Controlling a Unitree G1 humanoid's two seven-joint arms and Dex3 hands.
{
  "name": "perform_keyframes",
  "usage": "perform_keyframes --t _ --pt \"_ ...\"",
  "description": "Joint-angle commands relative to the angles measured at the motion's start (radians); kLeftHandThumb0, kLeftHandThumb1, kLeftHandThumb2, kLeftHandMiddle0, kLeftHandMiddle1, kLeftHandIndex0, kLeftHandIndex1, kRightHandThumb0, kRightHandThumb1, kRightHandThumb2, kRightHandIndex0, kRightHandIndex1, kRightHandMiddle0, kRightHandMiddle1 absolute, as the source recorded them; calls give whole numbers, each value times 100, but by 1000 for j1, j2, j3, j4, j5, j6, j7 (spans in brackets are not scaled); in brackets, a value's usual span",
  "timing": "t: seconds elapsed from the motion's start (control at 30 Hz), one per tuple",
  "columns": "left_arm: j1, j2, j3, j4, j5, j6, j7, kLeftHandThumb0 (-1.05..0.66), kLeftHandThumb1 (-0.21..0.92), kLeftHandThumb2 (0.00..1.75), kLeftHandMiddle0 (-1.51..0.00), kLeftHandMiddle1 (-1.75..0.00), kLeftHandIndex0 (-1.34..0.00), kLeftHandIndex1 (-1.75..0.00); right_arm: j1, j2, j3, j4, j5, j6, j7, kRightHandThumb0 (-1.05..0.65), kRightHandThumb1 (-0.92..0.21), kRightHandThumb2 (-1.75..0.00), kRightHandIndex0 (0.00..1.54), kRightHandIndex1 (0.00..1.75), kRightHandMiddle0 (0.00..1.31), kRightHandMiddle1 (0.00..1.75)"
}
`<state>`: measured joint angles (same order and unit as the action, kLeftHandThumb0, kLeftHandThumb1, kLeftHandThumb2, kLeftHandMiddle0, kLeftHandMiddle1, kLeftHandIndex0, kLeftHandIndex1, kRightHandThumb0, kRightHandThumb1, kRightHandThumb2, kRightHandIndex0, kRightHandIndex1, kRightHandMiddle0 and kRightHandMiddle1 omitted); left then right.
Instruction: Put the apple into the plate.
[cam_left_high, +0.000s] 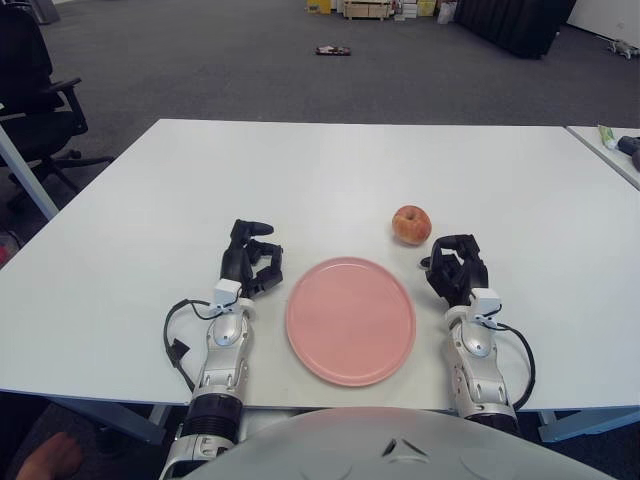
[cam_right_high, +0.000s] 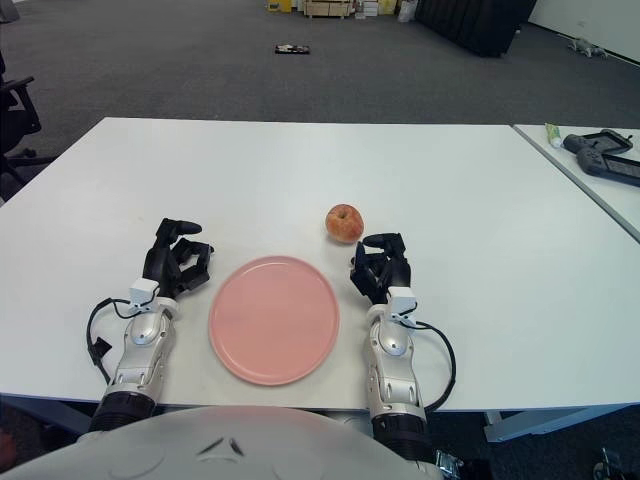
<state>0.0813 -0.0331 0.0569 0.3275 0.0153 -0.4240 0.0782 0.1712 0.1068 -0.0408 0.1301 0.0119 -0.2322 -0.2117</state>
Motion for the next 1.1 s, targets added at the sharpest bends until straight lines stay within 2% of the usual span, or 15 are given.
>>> perform_keyframes --t 0.0,0.63,0.73,0.9,1.07 --pt "-24 3 2 7 -4 -11 -6 -1 54 95 -57 -143 -32 -175 -4 21 1 -8 0 14 -4 -37 -75 -76 50 152 30 175" --pt "-18 2 -1 -2 13 -6 10 -1 57 92 -56 -142 -30 -175 -15 14 -12 -3 -16 -16 -28 -37 -75 -76 51 152 29 175" --pt "-18 2 -1 -2 12 -5 7 -1 56 92 -56 -142 -31 -175 -31 -1 -17 3 -82 -51 -85 -37 -75 -77 52 149 30 175" --pt "-18 1 -1 -2 10 -3 5 -1 55 94 -57 -142 -32 -175 -80 -44 -13 -21 -272 -59 -220 -37 -73 -80 58 146 31 175" --pt "-19 0 -2 -2 7 0 3 -1 54 95 -57 -141 -33 -175 -134 -99 -12 -30 -352 -64 -243 -37 -75 -76 59 138 29 175"
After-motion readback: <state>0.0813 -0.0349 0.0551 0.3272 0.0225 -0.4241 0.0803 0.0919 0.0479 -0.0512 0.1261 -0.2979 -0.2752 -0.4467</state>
